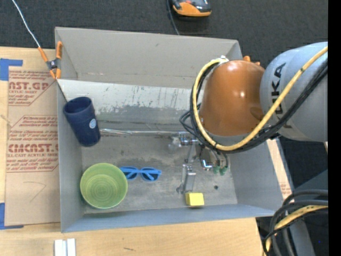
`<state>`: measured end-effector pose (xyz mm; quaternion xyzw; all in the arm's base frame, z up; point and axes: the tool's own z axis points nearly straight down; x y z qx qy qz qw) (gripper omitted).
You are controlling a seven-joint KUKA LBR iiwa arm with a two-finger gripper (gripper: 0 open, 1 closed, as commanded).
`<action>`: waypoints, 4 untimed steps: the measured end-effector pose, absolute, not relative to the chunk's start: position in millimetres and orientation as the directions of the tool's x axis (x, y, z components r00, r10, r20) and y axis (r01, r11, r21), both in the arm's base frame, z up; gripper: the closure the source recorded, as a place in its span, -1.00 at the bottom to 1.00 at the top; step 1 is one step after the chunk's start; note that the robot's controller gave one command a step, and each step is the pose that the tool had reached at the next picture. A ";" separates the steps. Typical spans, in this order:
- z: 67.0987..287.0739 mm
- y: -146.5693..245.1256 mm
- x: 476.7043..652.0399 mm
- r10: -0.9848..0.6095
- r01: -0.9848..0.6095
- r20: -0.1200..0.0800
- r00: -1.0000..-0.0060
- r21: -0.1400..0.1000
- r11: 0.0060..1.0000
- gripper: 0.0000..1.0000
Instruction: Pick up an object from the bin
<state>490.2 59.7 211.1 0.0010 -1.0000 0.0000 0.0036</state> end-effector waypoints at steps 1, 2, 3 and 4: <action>66.0 123.6 500.6 -0.056 -0.056 0.011 -0.998 0.002 0.998 -1.00; 70.2 122.6 502.3 -0.053 -0.053 0.006 -0.999 0.003 0.999 1.00; 70.5 117.6 532.8 -0.144 -0.144 0.004 -0.990 0.003 0.990 1.00; 194.8 98.5 539.2 -0.141 -0.141 -0.007 -0.990 0.003 0.990 1.00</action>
Offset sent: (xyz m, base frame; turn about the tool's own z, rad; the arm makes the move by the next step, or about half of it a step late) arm 0.0119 0.0616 -0.1411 -0.0503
